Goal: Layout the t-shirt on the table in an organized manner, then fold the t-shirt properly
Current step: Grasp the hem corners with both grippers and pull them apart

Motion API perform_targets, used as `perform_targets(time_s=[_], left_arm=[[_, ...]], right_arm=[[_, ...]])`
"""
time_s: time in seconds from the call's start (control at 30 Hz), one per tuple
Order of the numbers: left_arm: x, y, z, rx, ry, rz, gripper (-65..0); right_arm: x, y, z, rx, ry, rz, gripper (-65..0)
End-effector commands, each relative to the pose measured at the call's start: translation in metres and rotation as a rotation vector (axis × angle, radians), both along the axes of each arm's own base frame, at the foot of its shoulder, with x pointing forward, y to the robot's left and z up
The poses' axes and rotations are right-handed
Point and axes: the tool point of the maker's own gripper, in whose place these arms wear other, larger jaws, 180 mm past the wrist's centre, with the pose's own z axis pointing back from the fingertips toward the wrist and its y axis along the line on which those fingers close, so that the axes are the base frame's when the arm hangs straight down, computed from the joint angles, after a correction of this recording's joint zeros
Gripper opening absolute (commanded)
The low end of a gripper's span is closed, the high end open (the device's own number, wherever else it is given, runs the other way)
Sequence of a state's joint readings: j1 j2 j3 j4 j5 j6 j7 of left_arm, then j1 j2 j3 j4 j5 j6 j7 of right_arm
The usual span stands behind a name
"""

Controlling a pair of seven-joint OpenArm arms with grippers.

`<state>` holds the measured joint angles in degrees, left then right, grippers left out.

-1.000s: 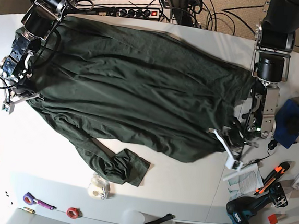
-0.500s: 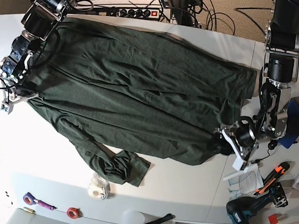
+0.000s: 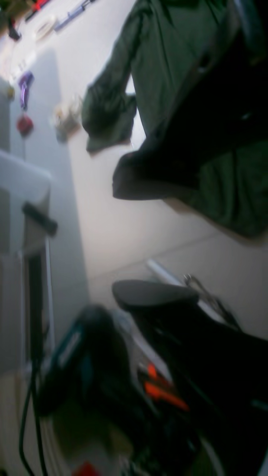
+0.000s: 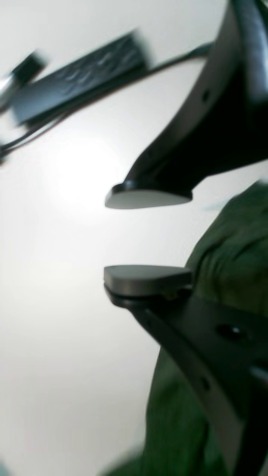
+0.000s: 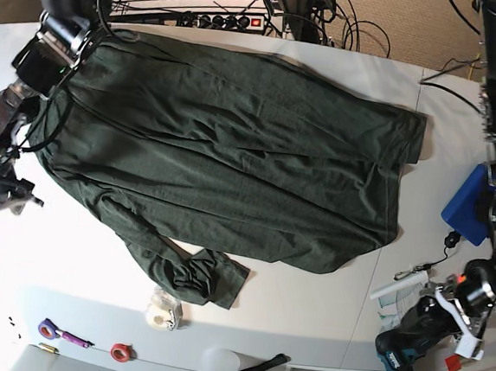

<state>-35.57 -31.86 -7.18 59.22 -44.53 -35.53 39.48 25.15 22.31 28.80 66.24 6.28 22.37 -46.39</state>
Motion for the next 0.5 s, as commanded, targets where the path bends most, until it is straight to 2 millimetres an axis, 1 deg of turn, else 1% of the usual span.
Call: perform_targets(time_s=[0.0, 0.07, 0.13, 0.2, 0.33, 0.47], left_arm=[[0.006, 0.011, 0.030, 0.000, -0.074, 0.013, -30.0], [0.003, 0.019, 0.029, 0.011, -0.069, 0.022, -30.0], [0.001, 0.023, 0.026, 0.020, -0.059, 0.026, -30.0], [-0.001, 0.025, 0.022, 0.023, -0.049, 0.027, -30.0], [-0.002, 0.023, 0.020, 0.016, -0.045, 0.025, -30.0], [-0.002, 0.023, 0.020, 0.016, -0.045, 0.025, -30.0]], right_arm=[[0.012, -0.005, 0.020, 0.002, -0.054, 0.020, -40.4], [0.021, 0.004, 0.009, 0.086, -0.046, 0.087, -40.4], [0.027, 0.011, -0.008, 0.177, -0.015, 0.138, -40.4], [0.028, 0.016, -0.028, 0.263, 0.029, 0.160, -40.4], [0.020, 0.017, -0.061, 0.373, 0.071, 0.127, -40.4], [0.007, 0.026, -0.081, 0.377, 0.140, 0.154, -40.4]])
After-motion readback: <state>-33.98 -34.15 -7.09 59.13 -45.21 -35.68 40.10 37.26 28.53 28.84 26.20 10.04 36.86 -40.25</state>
